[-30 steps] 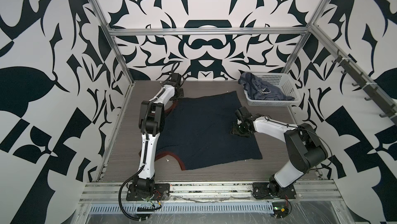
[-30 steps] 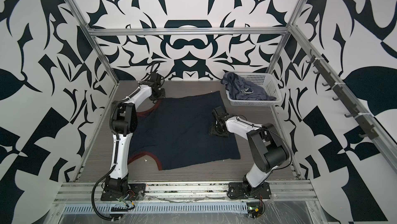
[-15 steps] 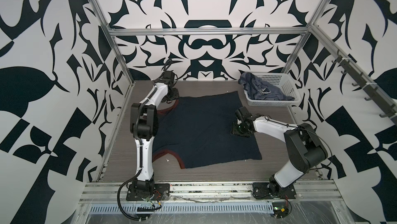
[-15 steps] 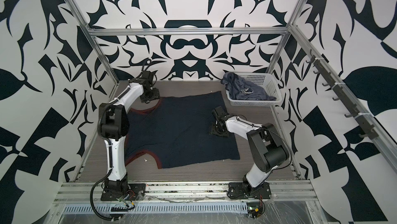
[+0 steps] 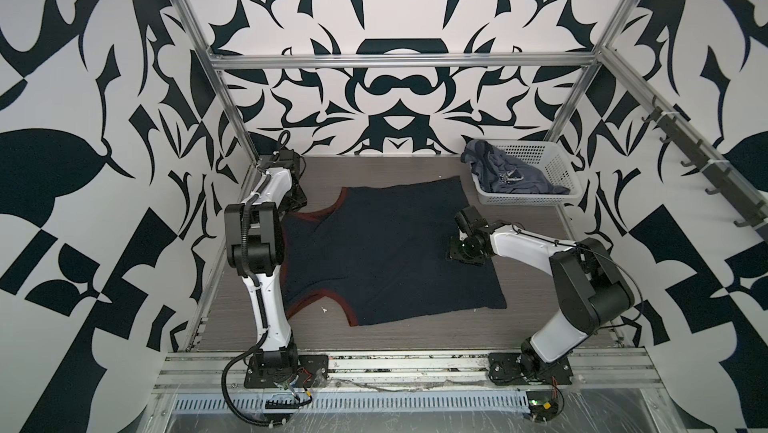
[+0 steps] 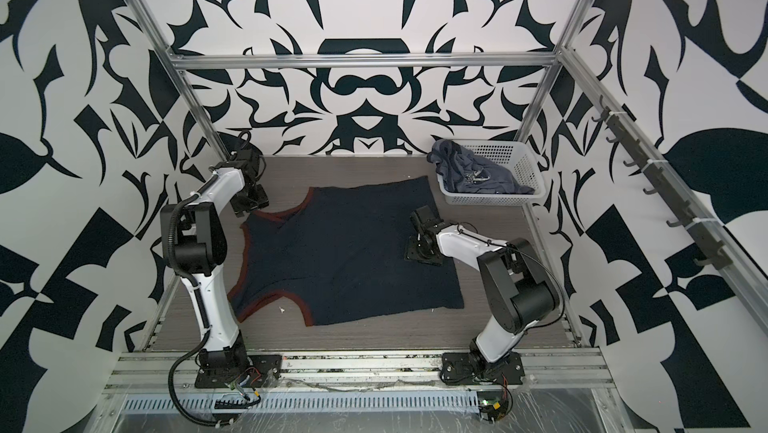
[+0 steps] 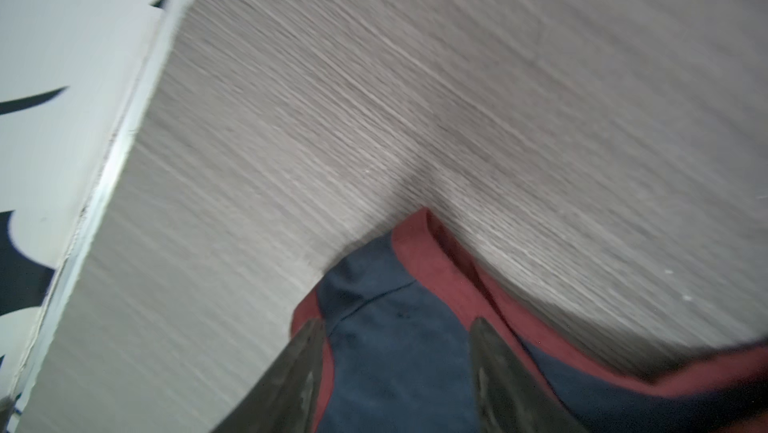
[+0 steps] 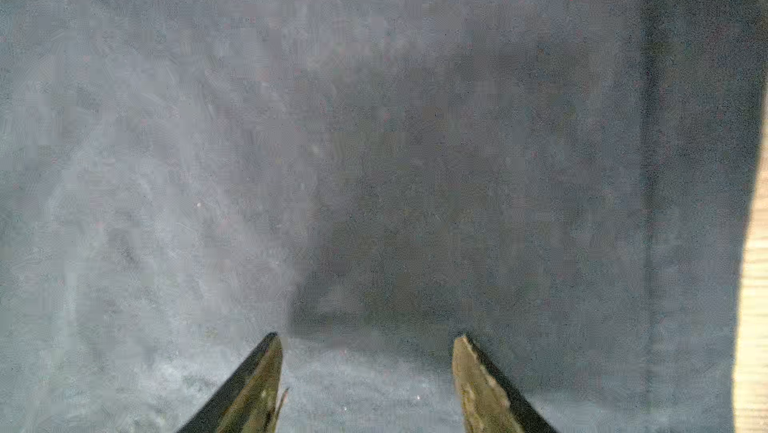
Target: Fold and stack the tank tops
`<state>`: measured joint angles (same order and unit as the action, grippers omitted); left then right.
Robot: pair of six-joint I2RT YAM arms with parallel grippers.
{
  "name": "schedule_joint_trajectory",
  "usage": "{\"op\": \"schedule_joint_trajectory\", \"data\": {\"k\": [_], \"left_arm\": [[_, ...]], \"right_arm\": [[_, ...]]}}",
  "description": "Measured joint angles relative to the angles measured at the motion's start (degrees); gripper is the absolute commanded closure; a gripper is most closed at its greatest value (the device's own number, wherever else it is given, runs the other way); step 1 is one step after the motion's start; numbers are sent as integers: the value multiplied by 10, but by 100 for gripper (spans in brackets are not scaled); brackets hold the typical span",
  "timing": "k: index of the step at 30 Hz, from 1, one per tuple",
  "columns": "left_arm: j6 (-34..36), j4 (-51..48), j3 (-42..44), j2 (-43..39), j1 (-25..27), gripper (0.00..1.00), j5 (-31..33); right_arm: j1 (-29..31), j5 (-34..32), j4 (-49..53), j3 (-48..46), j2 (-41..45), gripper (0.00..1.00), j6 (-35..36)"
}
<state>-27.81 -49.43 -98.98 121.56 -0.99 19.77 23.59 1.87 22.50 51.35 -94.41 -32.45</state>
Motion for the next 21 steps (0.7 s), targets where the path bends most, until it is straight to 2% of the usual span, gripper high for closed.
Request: {"op": "schedule_joint_trajectory", "data": {"k": [9, 21], "left_arm": [[9, 5, -33, 52, 1, 56, 12], [6, 10, -51, 75, -14, 88, 33]], "right_arm": [[0, 0, 0, -1, 0, 31, 0], [0, 0, -1, -1, 0, 30, 0]]}}
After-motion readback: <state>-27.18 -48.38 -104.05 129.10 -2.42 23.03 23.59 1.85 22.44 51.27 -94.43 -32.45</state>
